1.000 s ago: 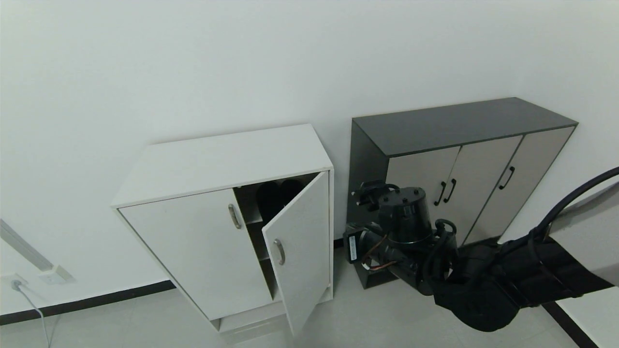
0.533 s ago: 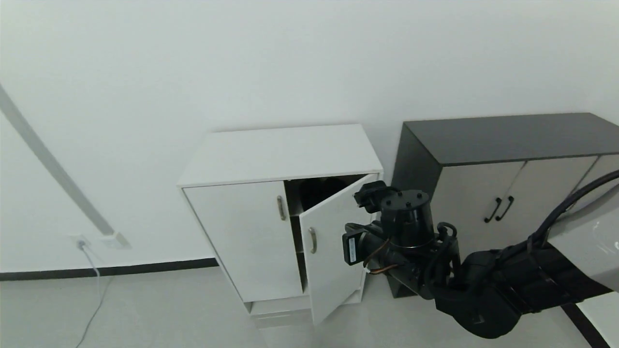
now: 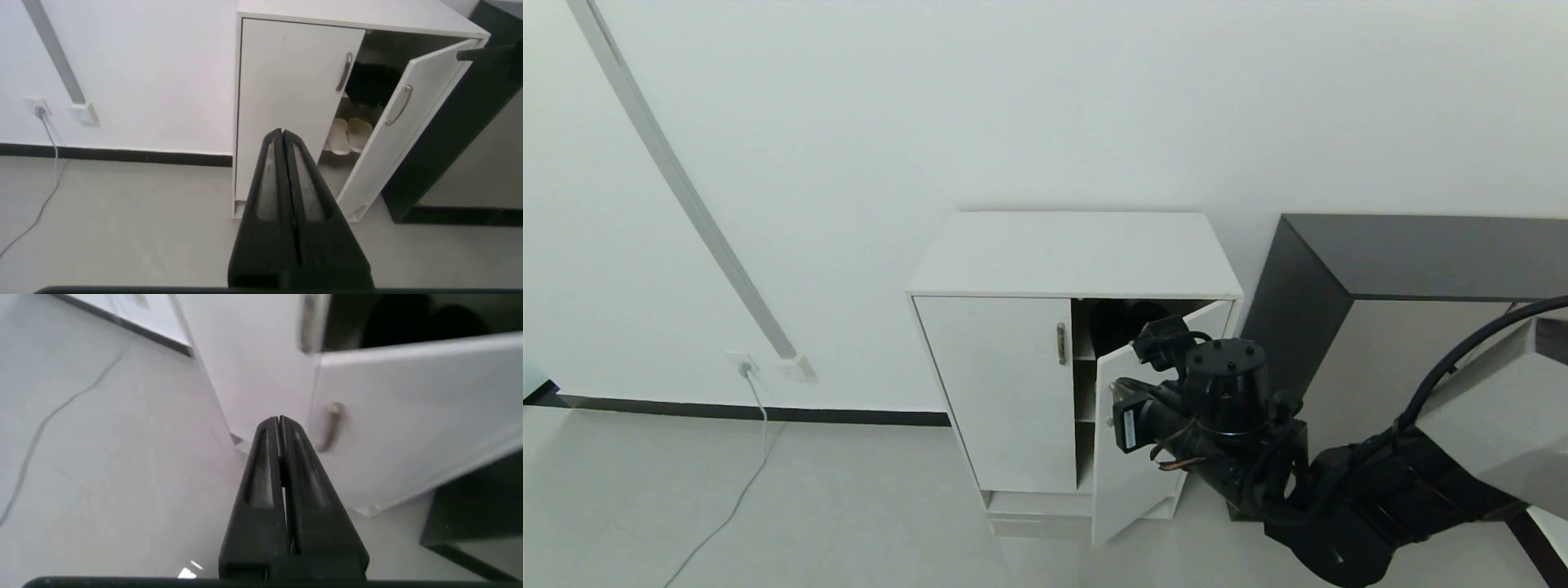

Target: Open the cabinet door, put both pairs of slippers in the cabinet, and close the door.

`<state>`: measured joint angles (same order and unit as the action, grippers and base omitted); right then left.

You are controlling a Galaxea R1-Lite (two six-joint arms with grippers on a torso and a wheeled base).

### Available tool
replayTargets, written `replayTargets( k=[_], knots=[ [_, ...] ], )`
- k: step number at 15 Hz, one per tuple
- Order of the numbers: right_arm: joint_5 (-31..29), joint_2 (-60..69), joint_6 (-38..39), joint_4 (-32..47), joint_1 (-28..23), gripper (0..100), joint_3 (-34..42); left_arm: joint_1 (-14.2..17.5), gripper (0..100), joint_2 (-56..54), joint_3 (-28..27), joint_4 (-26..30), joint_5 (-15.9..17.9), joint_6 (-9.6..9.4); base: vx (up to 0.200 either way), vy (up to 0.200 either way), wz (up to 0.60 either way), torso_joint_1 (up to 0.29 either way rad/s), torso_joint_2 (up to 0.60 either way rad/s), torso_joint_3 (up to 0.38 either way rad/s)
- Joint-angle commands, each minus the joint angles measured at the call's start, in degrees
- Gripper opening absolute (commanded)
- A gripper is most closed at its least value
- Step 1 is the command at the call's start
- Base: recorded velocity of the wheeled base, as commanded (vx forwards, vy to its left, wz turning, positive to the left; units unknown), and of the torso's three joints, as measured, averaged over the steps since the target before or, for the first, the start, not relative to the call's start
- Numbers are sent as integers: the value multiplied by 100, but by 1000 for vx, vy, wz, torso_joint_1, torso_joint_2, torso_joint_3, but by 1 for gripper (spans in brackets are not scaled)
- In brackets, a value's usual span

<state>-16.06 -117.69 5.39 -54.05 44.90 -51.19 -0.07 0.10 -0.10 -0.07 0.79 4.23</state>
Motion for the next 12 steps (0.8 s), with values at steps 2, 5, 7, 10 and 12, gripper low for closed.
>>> replayTargets(
  k=[2,5,7,10,12],
  knots=[
    [6,18,-214,-132,-113,0,329,-1,0,8,1,-1,0,8,0,0,0,0,0,0],
    [32,88,-231,-395,-122,0,672,-1,0,8,1,-1,0,-1,0,0,0,0,0,0],
    [41,185,-214,-580,-113,0,944,-1,0,8,1,-1,0,-1,0,0,0,0,0,0],
    [94,431,-214,-1037,-95,0,1691,-1,0,8,1,7,9,-1,200,0,0,-9,-1,2],
    [129,510,-205,-1468,-95,0,2280,-1,0,8,1,-1,0,-1,100,0,0,-1,-1,4]
  ],
)
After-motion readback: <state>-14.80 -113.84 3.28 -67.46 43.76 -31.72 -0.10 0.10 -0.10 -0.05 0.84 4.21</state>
